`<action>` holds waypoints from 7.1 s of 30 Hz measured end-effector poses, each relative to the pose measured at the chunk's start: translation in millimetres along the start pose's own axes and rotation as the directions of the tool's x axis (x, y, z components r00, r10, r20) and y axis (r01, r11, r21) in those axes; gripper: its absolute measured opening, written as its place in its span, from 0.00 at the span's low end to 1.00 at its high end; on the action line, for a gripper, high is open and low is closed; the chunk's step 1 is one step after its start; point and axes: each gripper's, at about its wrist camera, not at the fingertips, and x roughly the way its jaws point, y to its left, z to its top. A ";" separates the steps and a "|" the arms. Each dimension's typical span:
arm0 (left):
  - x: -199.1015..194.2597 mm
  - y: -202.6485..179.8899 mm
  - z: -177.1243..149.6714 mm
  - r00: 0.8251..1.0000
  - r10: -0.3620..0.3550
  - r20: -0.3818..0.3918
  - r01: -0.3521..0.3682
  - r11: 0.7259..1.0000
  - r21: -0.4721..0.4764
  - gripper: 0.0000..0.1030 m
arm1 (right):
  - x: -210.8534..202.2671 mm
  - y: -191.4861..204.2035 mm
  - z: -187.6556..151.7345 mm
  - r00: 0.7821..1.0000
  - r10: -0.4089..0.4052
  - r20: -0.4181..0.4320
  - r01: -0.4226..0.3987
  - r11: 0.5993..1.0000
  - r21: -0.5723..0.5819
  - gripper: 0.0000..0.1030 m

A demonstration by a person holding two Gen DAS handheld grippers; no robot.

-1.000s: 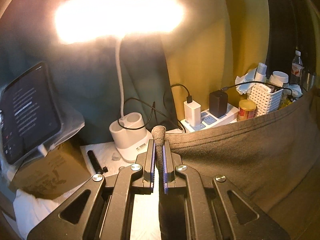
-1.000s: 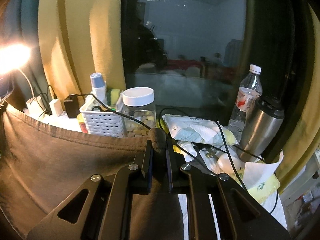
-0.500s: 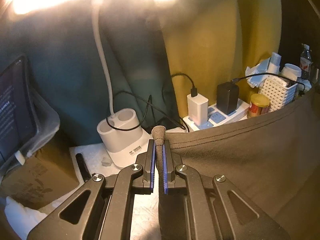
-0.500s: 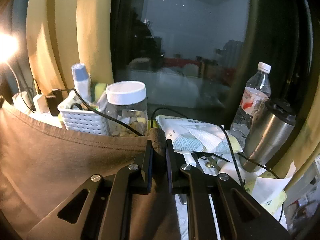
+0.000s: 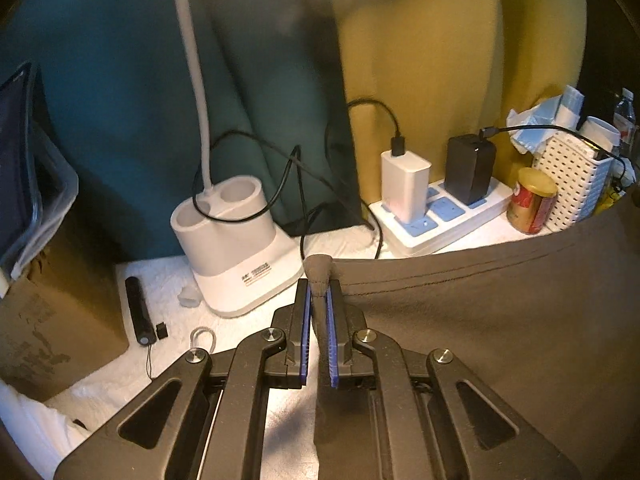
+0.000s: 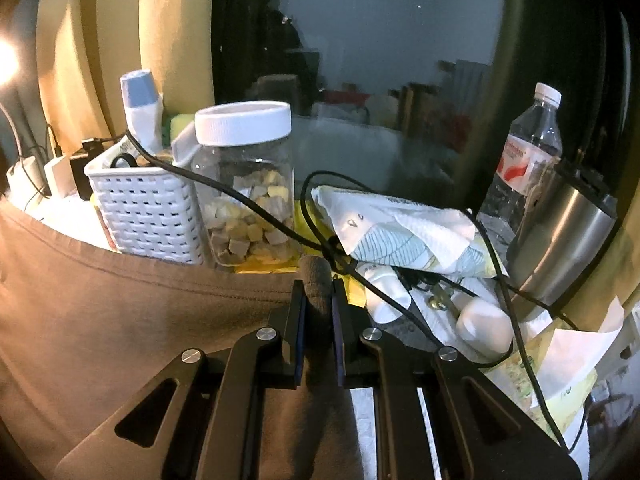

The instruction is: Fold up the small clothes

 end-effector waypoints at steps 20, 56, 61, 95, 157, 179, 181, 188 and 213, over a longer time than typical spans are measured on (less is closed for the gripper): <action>-37.3 23.1 -28.1 1.000 0.009 -0.027 -0.013 0.990 -0.144 0.58 | -36.5 8.1 -21.3 0.996 -0.071 -0.048 0.070 0.997 -0.017 0.47; -126.7 11.3 -149.4 0.988 -0.112 -0.106 0.085 0.970 -0.227 0.70 | -154.4 -2.6 -132.7 0.992 -0.019 -0.123 0.033 0.993 0.115 0.47; -131.1 10.6 -164.7 0.985 -0.110 -0.132 0.078 0.971 -0.224 0.70 | -162.7 -7.5 -153.3 0.990 -0.005 -0.139 0.026 0.988 0.152 0.47; -181.9 -14.2 -193.1 0.975 -0.179 -0.128 0.162 0.977 -0.138 0.06 | -206.9 -5.0 -202.2 0.989 0.081 -0.120 -0.060 0.983 0.173 0.04; -212.1 -2.2 -209.3 0.981 -0.109 -0.157 0.084 0.984 -0.158 0.56 | -260.7 -16.4 -249.5 0.989 0.004 -0.150 0.020 0.988 0.156 0.44; -109.4 -26.0 -147.3 0.967 -0.020 -0.255 0.015 1.000 -0.023 0.01 | -127.8 -29.4 -158.6 0.968 0.130 -0.214 -0.107 0.987 0.120 0.44; -110.6 -21.1 -148.6 0.967 0.006 -0.254 -0.015 0.999 -0.035 0.01 | -116.9 -26.3 -158.2 0.958 0.151 -0.244 -0.130 0.987 0.098 0.44; -107.8 -23.4 -142.8 0.963 0.016 -0.270 -0.036 0.997 -0.067 0.03 | -114.1 -32.0 -153.2 0.963 0.151 -0.223 -0.139 0.988 0.067 0.05; -170.2 -52.1 -131.6 0.979 -0.186 -0.077 0.179 0.980 -0.089 0.68 | -207.7 -20.2 -182.1 0.981 0.031 -0.192 0.009 0.978 0.206 0.64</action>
